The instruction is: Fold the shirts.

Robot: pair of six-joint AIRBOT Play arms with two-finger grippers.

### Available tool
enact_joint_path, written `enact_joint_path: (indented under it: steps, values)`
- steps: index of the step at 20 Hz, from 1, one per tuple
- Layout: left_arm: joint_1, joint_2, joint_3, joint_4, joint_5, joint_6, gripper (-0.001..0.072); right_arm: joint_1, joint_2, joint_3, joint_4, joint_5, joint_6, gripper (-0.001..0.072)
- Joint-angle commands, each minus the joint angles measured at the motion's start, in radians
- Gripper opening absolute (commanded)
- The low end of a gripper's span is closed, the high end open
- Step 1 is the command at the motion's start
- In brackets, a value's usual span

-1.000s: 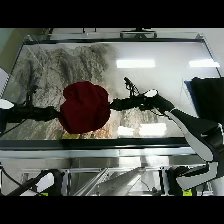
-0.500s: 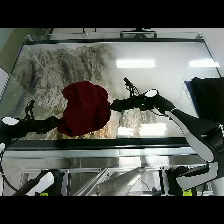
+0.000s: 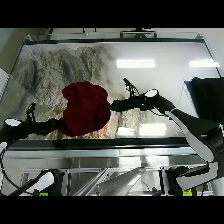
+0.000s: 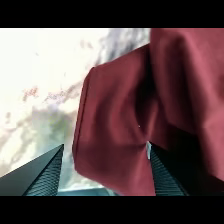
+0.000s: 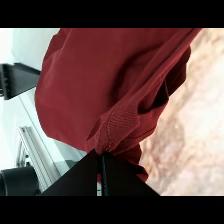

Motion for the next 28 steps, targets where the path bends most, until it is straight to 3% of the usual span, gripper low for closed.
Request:
enact_joint_path:
  steps: [1,3,8,12,15,21,24,28]
  values:
    - [-0.008,-0.069,0.001,-0.050,-0.011,0.029,0.0480,-0.001,0.001,0.000,0.001,0.012,0.002,0.0014]
    - [-0.008,-0.077,0.001,-0.048,-0.025,0.029,0.0025,-0.006,0.001,0.000,0.000,0.044,0.001,0.0013]
    - [-0.005,0.069,0.129,-0.121,-0.181,0.021,0.0018,-0.100,0.092,0.005,0.002,0.145,0.002,0.0012]
    - [-0.004,0.315,0.362,-0.318,-0.290,0.019,0.0019,-0.293,0.374,0.037,0.096,0.166,-0.022,0.0012]
    - [-0.004,0.444,0.586,-0.386,-0.288,-0.056,0.0020,-0.417,0.617,0.079,0.188,0.146,-0.052,0.0012]
    - [-0.004,0.611,0.893,-0.461,-0.171,-0.089,0.0020,-0.454,1.007,0.109,0.190,-0.034,-0.145,0.0012]
    - [-0.004,0.606,0.938,-0.462,-0.171,-0.088,0.0020,-0.453,1.036,0.109,0.162,-0.077,-0.164,0.0012]
    - [-0.046,0.449,0.938,-0.458,-0.268,-0.087,0.0020,-0.451,0.882,0.108,0.150,-0.014,-0.156,0.0012]
